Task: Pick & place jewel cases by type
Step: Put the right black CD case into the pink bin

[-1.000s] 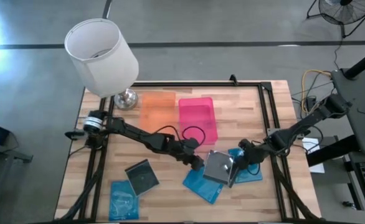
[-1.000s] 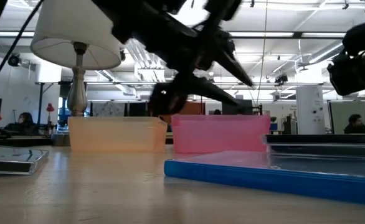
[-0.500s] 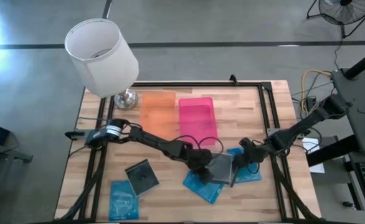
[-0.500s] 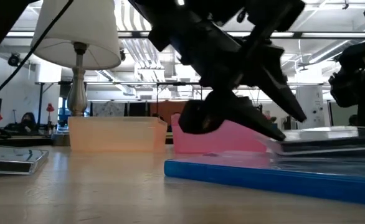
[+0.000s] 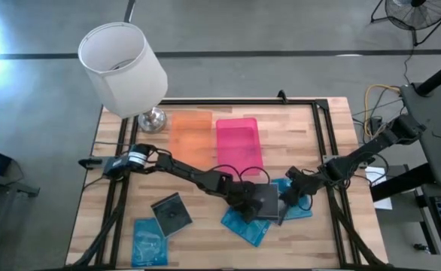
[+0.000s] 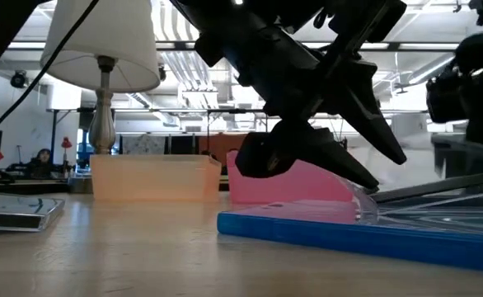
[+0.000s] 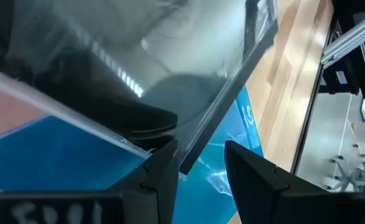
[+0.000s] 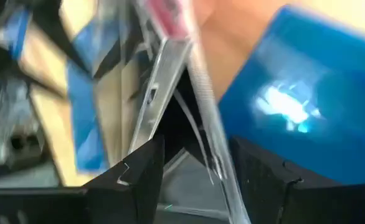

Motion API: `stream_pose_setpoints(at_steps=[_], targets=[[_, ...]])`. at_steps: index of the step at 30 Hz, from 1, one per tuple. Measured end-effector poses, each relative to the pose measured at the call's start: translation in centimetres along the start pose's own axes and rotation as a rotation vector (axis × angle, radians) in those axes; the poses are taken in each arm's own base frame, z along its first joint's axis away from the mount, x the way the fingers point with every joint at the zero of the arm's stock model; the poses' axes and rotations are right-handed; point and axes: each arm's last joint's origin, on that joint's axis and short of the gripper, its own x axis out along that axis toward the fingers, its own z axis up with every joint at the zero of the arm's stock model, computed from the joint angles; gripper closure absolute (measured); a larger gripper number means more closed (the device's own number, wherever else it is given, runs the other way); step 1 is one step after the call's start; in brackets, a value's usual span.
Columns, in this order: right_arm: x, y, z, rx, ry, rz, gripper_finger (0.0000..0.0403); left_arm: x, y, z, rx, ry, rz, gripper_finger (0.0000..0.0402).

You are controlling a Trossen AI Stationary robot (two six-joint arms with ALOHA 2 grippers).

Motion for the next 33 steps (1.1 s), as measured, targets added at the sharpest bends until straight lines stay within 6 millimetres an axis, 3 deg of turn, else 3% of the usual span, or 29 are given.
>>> stream_pose_setpoints(at_steps=[6,14,18,23,27,30,33], targets=[[-0.4,1.2,-0.3,-0.098,0.176,0.058,0.0255,0.0,0.1,0.2,0.002,-0.037,0.028,0.0285],[-0.8,2.6,-0.1,-0.102,0.200,0.129,0.0336,-0.2,0.3,0.1,0.012,-0.033,0.059,0.0285],[-1.6,3.1,-0.1,-0.117,0.272,0.130,0.0375,-1.1,0.8,-0.5,-0.003,0.015,0.157,0.0285],[-4.3,3.2,0.3,-0.117,0.264,-0.045,0.0381,-4.2,-0.3,-2.5,0.025,0.017,0.362,0.0285],[-7.8,3.7,1.3,-0.077,0.124,-0.112,0.0379,-6.6,-1.8,-3.7,0.054,-0.068,0.460,0.0285],[-10.5,4.6,2.5,-0.002,-0.136,-0.069,0.0379,-8.2,-2.5,-4.1,0.040,-0.118,0.453,0.0285],[-11.5,5.9,3.9,0.061,-0.404,0.036,0.0379,-9.8,-2.7,-4.5,0.016,-0.204,0.472,0.0285]])
